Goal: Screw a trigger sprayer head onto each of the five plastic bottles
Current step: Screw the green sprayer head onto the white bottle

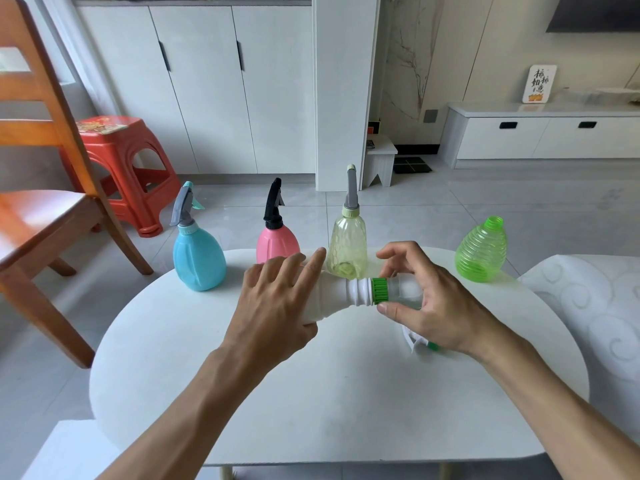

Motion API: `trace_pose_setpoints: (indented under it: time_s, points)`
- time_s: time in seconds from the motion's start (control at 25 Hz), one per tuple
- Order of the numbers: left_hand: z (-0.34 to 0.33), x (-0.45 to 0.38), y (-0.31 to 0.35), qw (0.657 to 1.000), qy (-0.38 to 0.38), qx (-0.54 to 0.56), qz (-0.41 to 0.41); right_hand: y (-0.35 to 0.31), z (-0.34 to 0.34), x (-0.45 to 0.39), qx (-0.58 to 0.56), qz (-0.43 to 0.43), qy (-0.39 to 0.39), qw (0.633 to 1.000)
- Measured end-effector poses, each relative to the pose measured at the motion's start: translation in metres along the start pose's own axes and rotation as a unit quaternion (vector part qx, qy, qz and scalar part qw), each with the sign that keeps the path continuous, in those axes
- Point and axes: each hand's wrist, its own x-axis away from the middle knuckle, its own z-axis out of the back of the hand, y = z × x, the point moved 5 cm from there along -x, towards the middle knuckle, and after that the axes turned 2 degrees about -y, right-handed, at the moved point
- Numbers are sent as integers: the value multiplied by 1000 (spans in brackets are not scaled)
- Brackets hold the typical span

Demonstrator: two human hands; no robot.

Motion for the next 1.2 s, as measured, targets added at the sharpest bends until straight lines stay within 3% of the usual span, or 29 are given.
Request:
trace_pose_setpoints:
  time_s: [0.2, 0.52, 0.68, 1.0, 1.12, 1.2]
  points:
    - [-3, 0, 5, 1000, -1, -4, -13, 2, 1, -1, -46, -15, -6, 999]
    - [-3, 3, 8, 998, 34, -58, -4, -2, -3, -3, 5, -2, -19, 1000]
    - [-4, 2, 5, 999, 27, -41, -16, -13, -8, -3, 94, 31, -28, 995]
    - [-7, 6, 14, 998, 40, -48, -28, -5, -4, -1, 81, -42, -57, 994]
    - [-5, 2, 10, 997, 56, -48, -3, -1, -5, 0, -63, -100, -42, 992]
    - [-1, 0, 13, 994, 91, -59, -5, -1, -17, 3, -298, -169, -72, 937]
